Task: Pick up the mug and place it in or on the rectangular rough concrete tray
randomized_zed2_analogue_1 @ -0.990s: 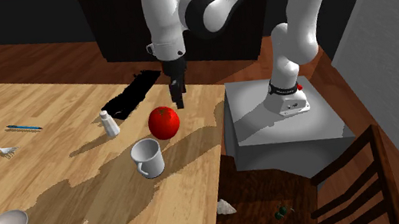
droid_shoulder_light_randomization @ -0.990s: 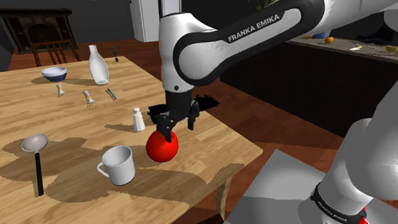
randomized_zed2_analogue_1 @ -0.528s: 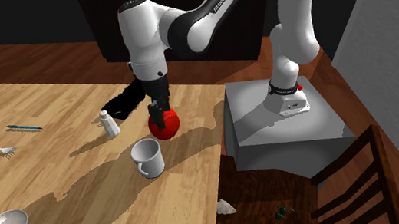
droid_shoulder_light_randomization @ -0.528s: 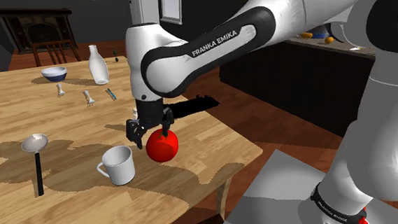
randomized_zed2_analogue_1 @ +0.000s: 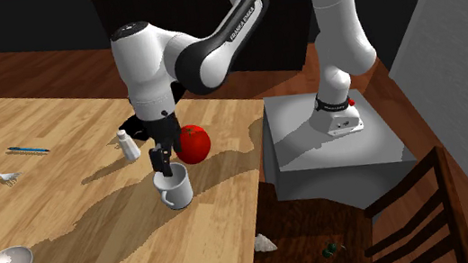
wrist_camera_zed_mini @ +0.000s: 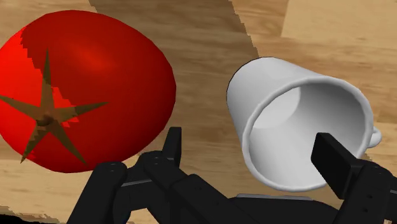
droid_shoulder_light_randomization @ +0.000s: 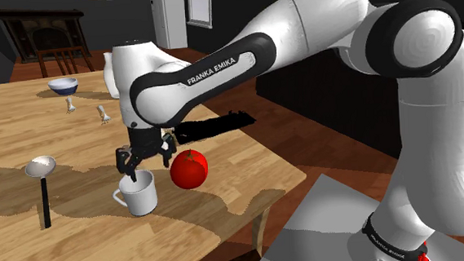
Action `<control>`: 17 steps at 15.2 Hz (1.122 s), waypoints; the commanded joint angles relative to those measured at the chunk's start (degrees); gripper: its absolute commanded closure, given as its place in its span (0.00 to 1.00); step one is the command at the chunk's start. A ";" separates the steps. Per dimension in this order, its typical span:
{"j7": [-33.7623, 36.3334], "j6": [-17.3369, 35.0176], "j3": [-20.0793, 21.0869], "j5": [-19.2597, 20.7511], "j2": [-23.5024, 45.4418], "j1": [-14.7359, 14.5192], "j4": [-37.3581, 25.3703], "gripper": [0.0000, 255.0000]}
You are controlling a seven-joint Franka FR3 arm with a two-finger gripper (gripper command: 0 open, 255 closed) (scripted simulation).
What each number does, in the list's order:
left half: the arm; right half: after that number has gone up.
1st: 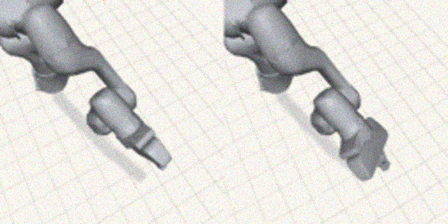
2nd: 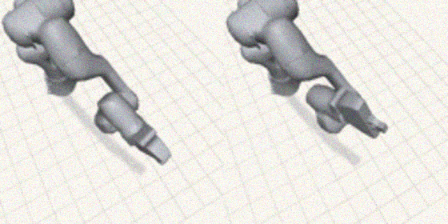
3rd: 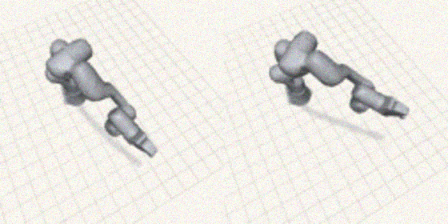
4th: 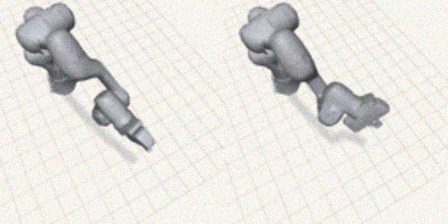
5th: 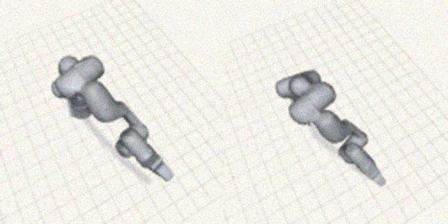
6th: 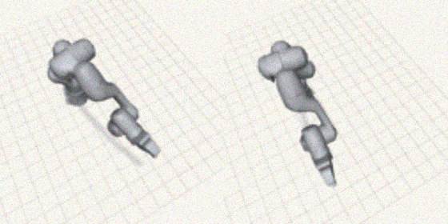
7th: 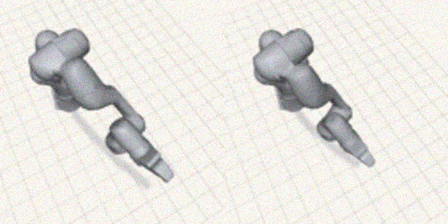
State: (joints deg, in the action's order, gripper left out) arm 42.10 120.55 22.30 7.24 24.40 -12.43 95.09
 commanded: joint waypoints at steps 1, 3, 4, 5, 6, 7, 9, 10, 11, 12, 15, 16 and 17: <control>0.36 1.07 -0.15 0.38 0.85 -0.28 0.19 0.00; 0.56 2.28 -0.30 0.70 1.56 -0.43 0.72 0.00; 0.66 2.88 -0.38 0.86 1.93 -0.50 0.97 0.00; 0.82 3.81 -0.52 1.13 2.54 -0.63 1.33 0.00; 0.82 3.81 -0.52 1.12 2.53 -0.63 1.34 0.00; 0.82 3.81 -0.52 1.12 2.54 -0.63 1.33 0.00; 0.82 3.81 -0.52 1.12 2.54 -0.63 1.33 0.00; 0.82 3.81 -0.52 1.12 2.54 -0.63 1.33 0.00; 0.82 3.81 -0.52 1.12 2.54 -0.63 1.33 0.00; 0.82 3.81 -0.52 1.12 2.54 -0.63 1.33 0.00; 0.82 3.80 -0.52 1.12 2.54 -0.63 1.32 1.00; 0.82 3.80 -0.52 1.12 2.54 -0.63 1.32 1.00; 0.82 3.80 -0.52 1.12 2.54 -0.63 1.32 1.00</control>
State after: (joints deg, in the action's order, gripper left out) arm 42.92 124.35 21.77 8.37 26.93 -13.06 96.41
